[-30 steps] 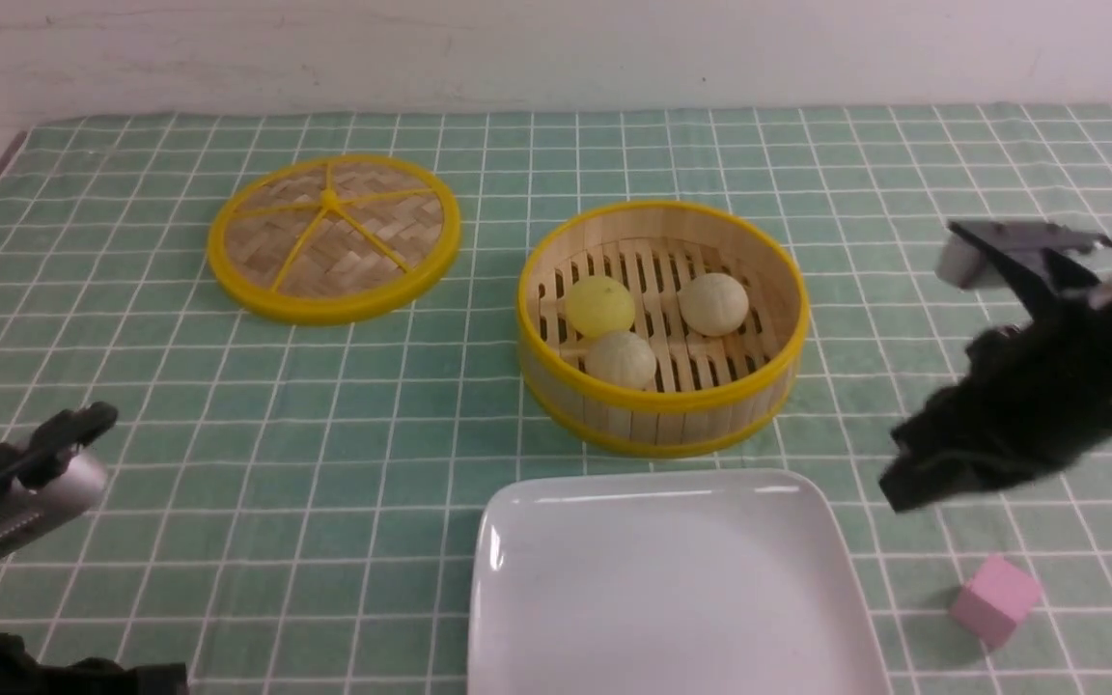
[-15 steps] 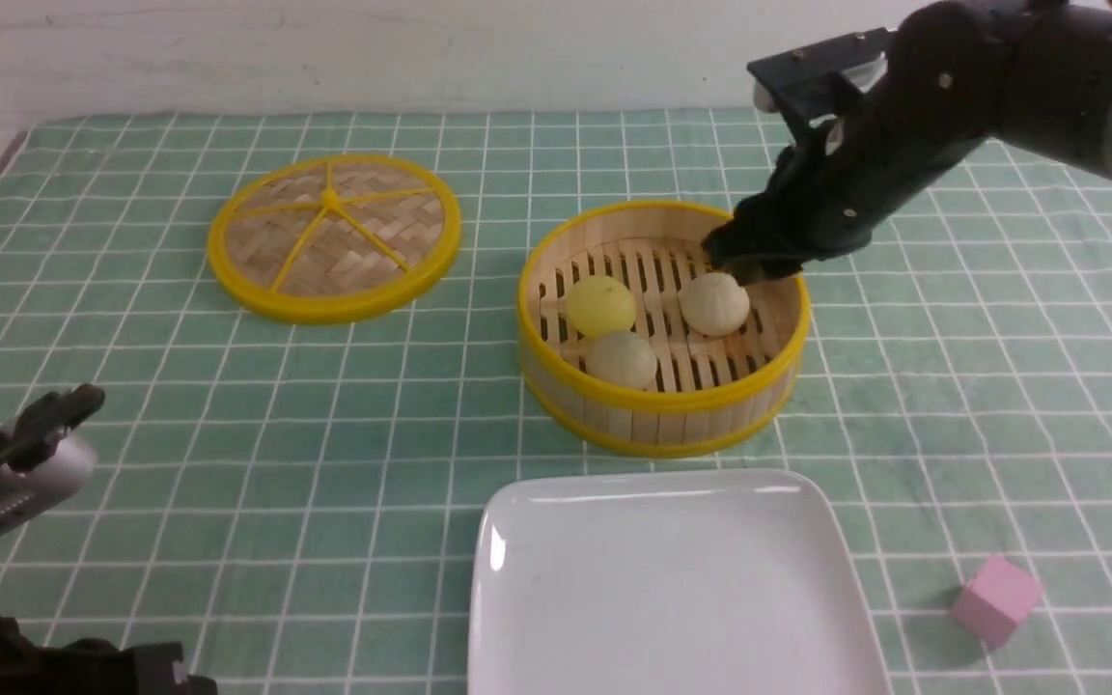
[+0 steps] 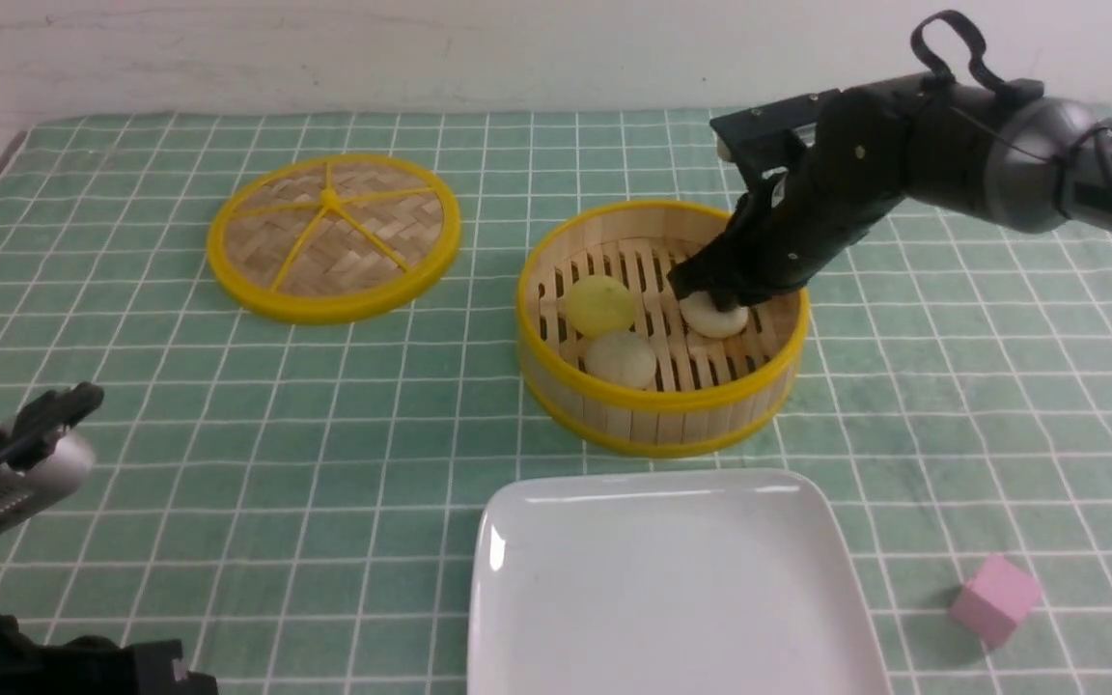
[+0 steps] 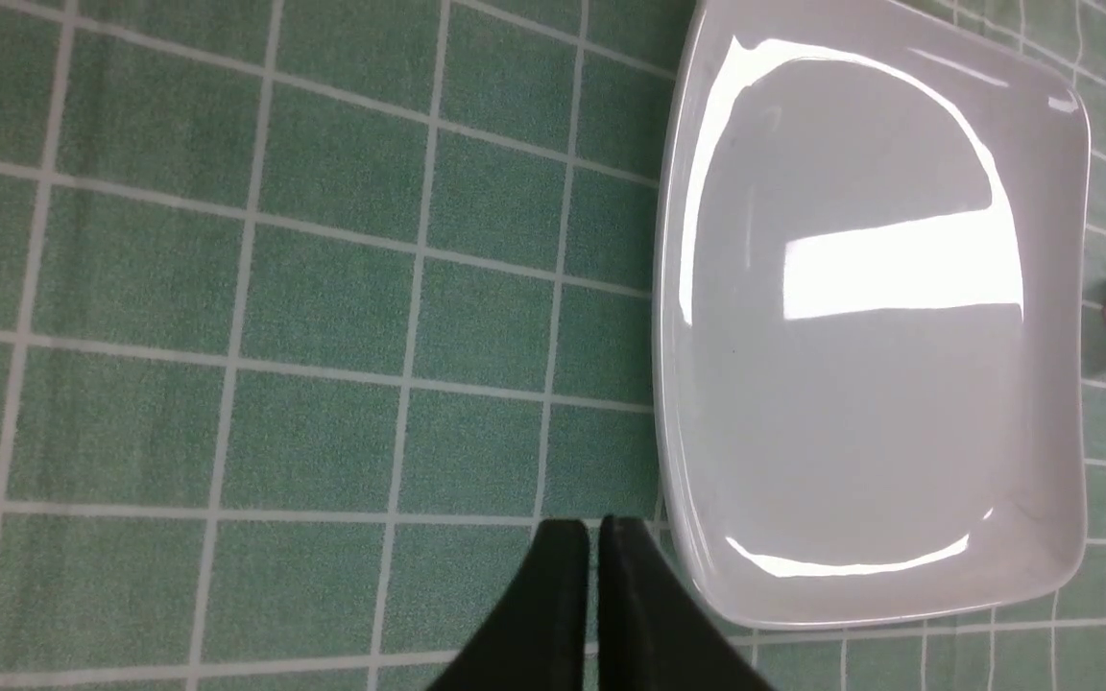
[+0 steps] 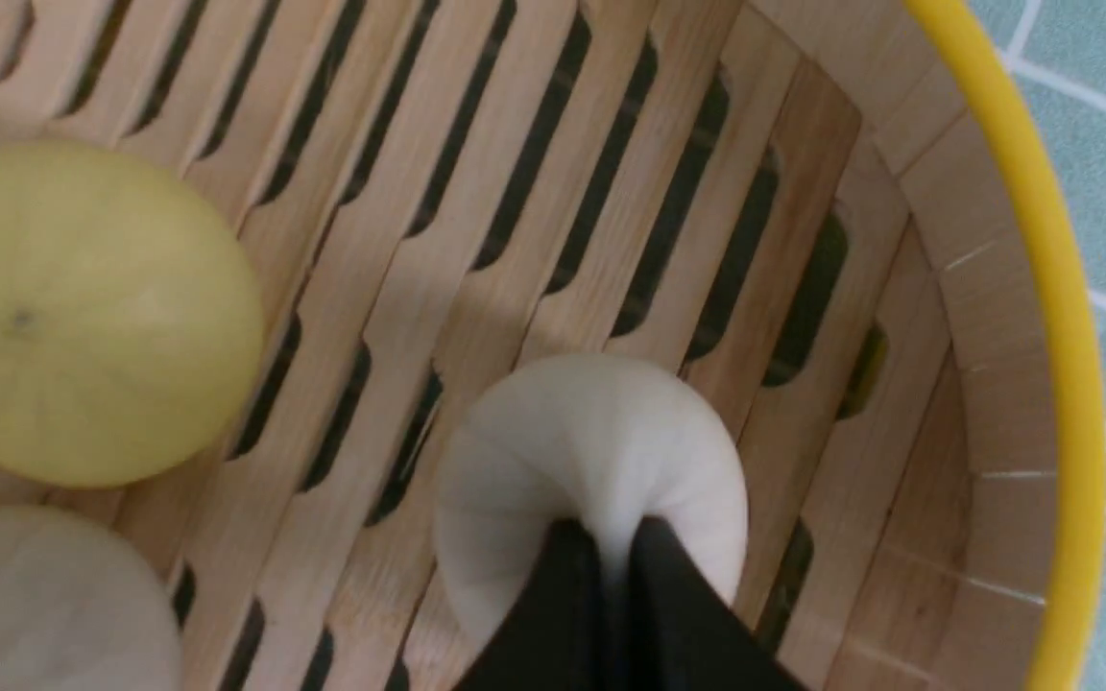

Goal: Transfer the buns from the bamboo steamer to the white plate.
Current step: 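Reach toward a bun in the bamboo steamer with the right gripper, then move the steamed bun from the bamboo steamer onto the white plate with the right gripper, then reach into the bamboo steamer and grasp a bun with the left gripper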

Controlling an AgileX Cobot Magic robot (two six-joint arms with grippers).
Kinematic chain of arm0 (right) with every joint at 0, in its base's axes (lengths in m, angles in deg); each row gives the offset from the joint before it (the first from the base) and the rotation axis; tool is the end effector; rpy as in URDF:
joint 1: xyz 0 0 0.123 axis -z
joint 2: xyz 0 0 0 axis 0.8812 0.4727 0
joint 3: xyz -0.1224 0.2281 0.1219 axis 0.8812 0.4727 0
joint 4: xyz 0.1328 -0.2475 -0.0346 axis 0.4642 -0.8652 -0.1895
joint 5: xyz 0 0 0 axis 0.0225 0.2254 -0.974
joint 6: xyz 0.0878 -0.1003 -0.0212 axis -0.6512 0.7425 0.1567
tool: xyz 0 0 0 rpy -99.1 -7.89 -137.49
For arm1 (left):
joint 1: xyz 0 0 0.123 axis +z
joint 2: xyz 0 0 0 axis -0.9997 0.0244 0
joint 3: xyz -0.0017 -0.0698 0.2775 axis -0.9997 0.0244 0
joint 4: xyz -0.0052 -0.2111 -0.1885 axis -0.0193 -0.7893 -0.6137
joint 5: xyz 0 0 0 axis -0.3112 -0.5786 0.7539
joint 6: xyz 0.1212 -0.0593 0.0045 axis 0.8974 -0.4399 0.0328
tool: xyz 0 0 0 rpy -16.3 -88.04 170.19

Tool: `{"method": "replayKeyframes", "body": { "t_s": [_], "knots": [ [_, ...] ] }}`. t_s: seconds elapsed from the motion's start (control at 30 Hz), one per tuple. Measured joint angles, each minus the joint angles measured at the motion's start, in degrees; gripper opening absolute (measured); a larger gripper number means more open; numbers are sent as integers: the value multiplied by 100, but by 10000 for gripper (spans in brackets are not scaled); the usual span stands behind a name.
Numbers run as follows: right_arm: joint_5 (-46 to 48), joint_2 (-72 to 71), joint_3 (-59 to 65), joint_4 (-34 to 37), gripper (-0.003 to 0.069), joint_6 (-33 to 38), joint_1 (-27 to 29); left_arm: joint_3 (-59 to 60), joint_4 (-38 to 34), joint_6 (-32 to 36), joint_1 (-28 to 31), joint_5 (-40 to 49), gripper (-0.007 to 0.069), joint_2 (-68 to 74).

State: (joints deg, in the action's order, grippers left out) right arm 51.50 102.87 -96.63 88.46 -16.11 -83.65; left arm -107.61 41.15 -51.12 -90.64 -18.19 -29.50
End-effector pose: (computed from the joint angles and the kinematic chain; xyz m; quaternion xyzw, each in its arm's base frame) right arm 0.4870 0.2044 0.1721 -0.1649 0.9404 0.0928 0.2826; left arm 0.1547 -0.0626 0.2251 -0.0924 0.9272 -0.2627 0.2506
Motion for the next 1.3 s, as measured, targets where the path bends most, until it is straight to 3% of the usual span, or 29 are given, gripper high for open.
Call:
{"method": "replayKeyframes", "body": {
  "t_s": [0.23,0.4,0.6,0.8,0.9,0.97,1.07,1.13,1.23,1.3],
  "knots": [
    [1481,-1413,49,114,16,-6,-4,0,0,0,0,-32,55,0],
    [2298,-2465,1003,492,16,-6,-267,0,0,0,0,-115,61,0],
    [1606,-2763,2923,754,20,-17,-1115,0,104,0,0,-235,69,0],
    [326,-2645,3962,748,56,-348,-1341,0,216,0,0,-284,73,4],
    [-145,-2581,4174,701,153,-441,-1340,0,245,20,0,-439,76,6],
    [-229,-2594,4168,701,258,-446,-1340,0,278,31,0,-554,78,6],
    [11,-2670,3989,602,388,-448,-1340,0,343,42,0,-612,84,6],
    [358,-2827,3791,444,419,-448,-1322,0,390,42,0,-624,86,6],
    [1143,-3280,3423,-3,384,-448,-1196,0,433,42,0,-675,86,6],
    [1649,-3665,3305,-360,304,-448,-1059,0,456,42,0,-806,86,6]
  ]
}}
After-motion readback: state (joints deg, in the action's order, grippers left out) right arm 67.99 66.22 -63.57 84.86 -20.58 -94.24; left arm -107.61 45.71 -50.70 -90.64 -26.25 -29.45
